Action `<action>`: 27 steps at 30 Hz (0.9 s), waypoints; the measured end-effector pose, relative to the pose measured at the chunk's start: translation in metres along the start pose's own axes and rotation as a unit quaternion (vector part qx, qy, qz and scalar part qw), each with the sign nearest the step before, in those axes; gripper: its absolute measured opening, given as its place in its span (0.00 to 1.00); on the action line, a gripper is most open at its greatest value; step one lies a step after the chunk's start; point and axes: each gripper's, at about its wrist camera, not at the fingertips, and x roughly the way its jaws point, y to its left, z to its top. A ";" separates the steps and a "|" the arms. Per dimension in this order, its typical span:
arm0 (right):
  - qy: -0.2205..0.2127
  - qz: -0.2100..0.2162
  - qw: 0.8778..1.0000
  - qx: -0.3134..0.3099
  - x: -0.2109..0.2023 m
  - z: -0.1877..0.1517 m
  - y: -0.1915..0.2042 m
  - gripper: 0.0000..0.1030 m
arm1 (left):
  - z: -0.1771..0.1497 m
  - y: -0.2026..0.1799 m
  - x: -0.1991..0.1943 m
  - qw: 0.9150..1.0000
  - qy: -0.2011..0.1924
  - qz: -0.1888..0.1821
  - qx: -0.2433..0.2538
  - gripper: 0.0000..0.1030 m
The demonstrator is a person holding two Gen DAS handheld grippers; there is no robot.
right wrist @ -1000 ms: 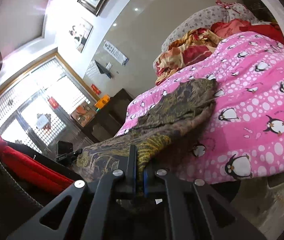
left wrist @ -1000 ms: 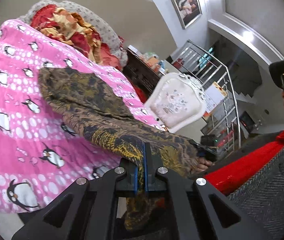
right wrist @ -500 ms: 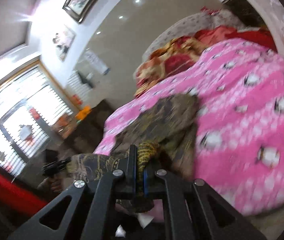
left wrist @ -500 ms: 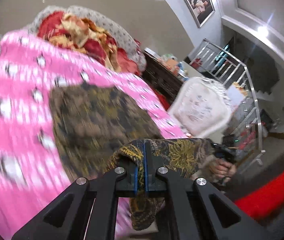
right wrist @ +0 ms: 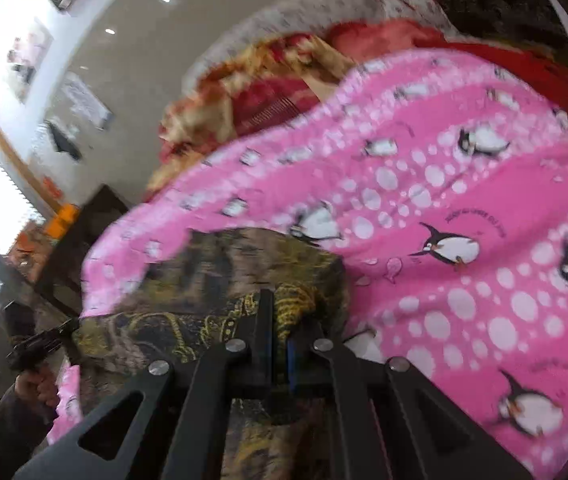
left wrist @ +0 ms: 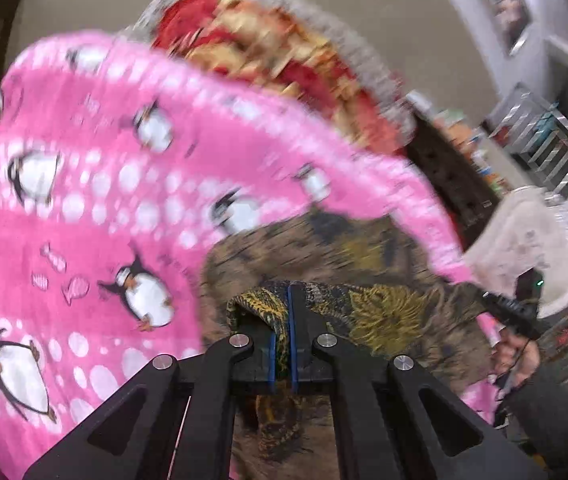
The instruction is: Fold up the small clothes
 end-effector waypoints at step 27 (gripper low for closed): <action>0.148 -0.103 0.964 -0.194 0.025 -0.045 0.087 0.19 | -0.051 -0.091 -0.006 0.986 0.025 0.032 0.161 0.30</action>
